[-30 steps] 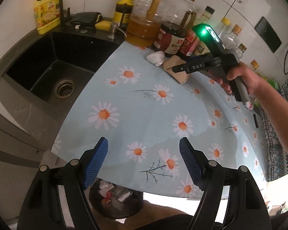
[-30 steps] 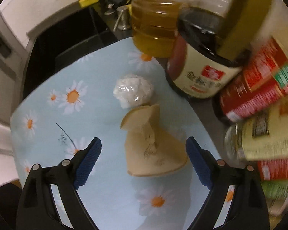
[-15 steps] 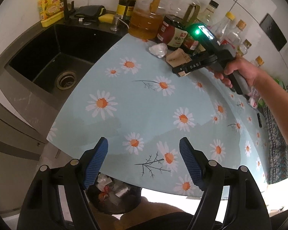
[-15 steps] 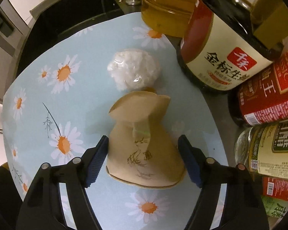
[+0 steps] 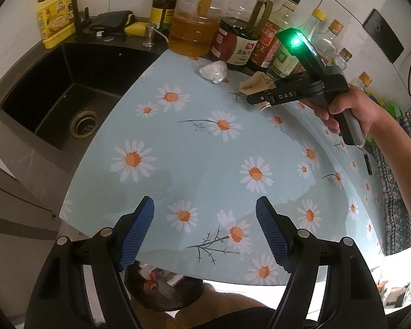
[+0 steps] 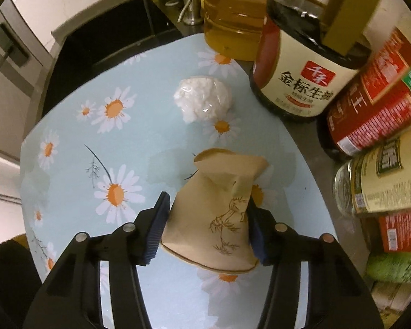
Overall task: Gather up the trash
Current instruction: 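Grasp the brown paper cup with the right tool, then grasp the plastic-wrapped tissue ball with the left tool while the right tool holds the cup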
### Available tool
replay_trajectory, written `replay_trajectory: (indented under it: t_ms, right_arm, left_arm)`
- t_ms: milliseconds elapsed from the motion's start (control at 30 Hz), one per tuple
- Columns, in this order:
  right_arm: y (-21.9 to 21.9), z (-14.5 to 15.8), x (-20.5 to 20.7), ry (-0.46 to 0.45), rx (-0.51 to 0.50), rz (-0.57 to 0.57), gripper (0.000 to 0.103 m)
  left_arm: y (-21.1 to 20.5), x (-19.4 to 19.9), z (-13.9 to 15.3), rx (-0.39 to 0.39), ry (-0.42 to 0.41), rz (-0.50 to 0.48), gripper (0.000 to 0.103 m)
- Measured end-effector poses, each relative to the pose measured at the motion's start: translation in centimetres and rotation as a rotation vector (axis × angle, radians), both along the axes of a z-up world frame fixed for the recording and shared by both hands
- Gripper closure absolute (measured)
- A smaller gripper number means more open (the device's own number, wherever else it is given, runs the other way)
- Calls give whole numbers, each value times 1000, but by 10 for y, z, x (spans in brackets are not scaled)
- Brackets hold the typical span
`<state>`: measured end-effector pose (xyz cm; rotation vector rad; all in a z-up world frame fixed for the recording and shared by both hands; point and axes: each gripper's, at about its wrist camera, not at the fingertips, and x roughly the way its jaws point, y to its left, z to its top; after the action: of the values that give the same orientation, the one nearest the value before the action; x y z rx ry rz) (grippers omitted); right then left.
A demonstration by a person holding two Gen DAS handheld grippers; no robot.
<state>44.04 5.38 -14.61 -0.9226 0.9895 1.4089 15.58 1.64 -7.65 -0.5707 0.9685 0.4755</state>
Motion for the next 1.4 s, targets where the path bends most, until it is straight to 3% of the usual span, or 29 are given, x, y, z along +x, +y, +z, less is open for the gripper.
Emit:
replay_trajectory:
  t_ms: [367,567,733,1000,1133,1400]
  right_arm:
    - [-67,26,-3,97,96,-113,50]
    - [-123,35,-10,130,140,-204,50]
    - [-161,39,-14,162,185,-275,50]
    - [-208,44,-29,190,250,-356,50]
    - [-222,42,-37,181,268,-380,50]
    - [-245,32,-42,235,307,-424,49]
  left_arm:
    - [22,27,2,-7,-6,-72,28]
    - [44,67,15,43,-14,-152,28]
    - [63,108,16,31,-9,-186,28]
    - [81,172,1,65,50,-237,28]
    - [86,199,-13,123,117,-266,28]
    - [113,236,-40,150,189,-247,28]
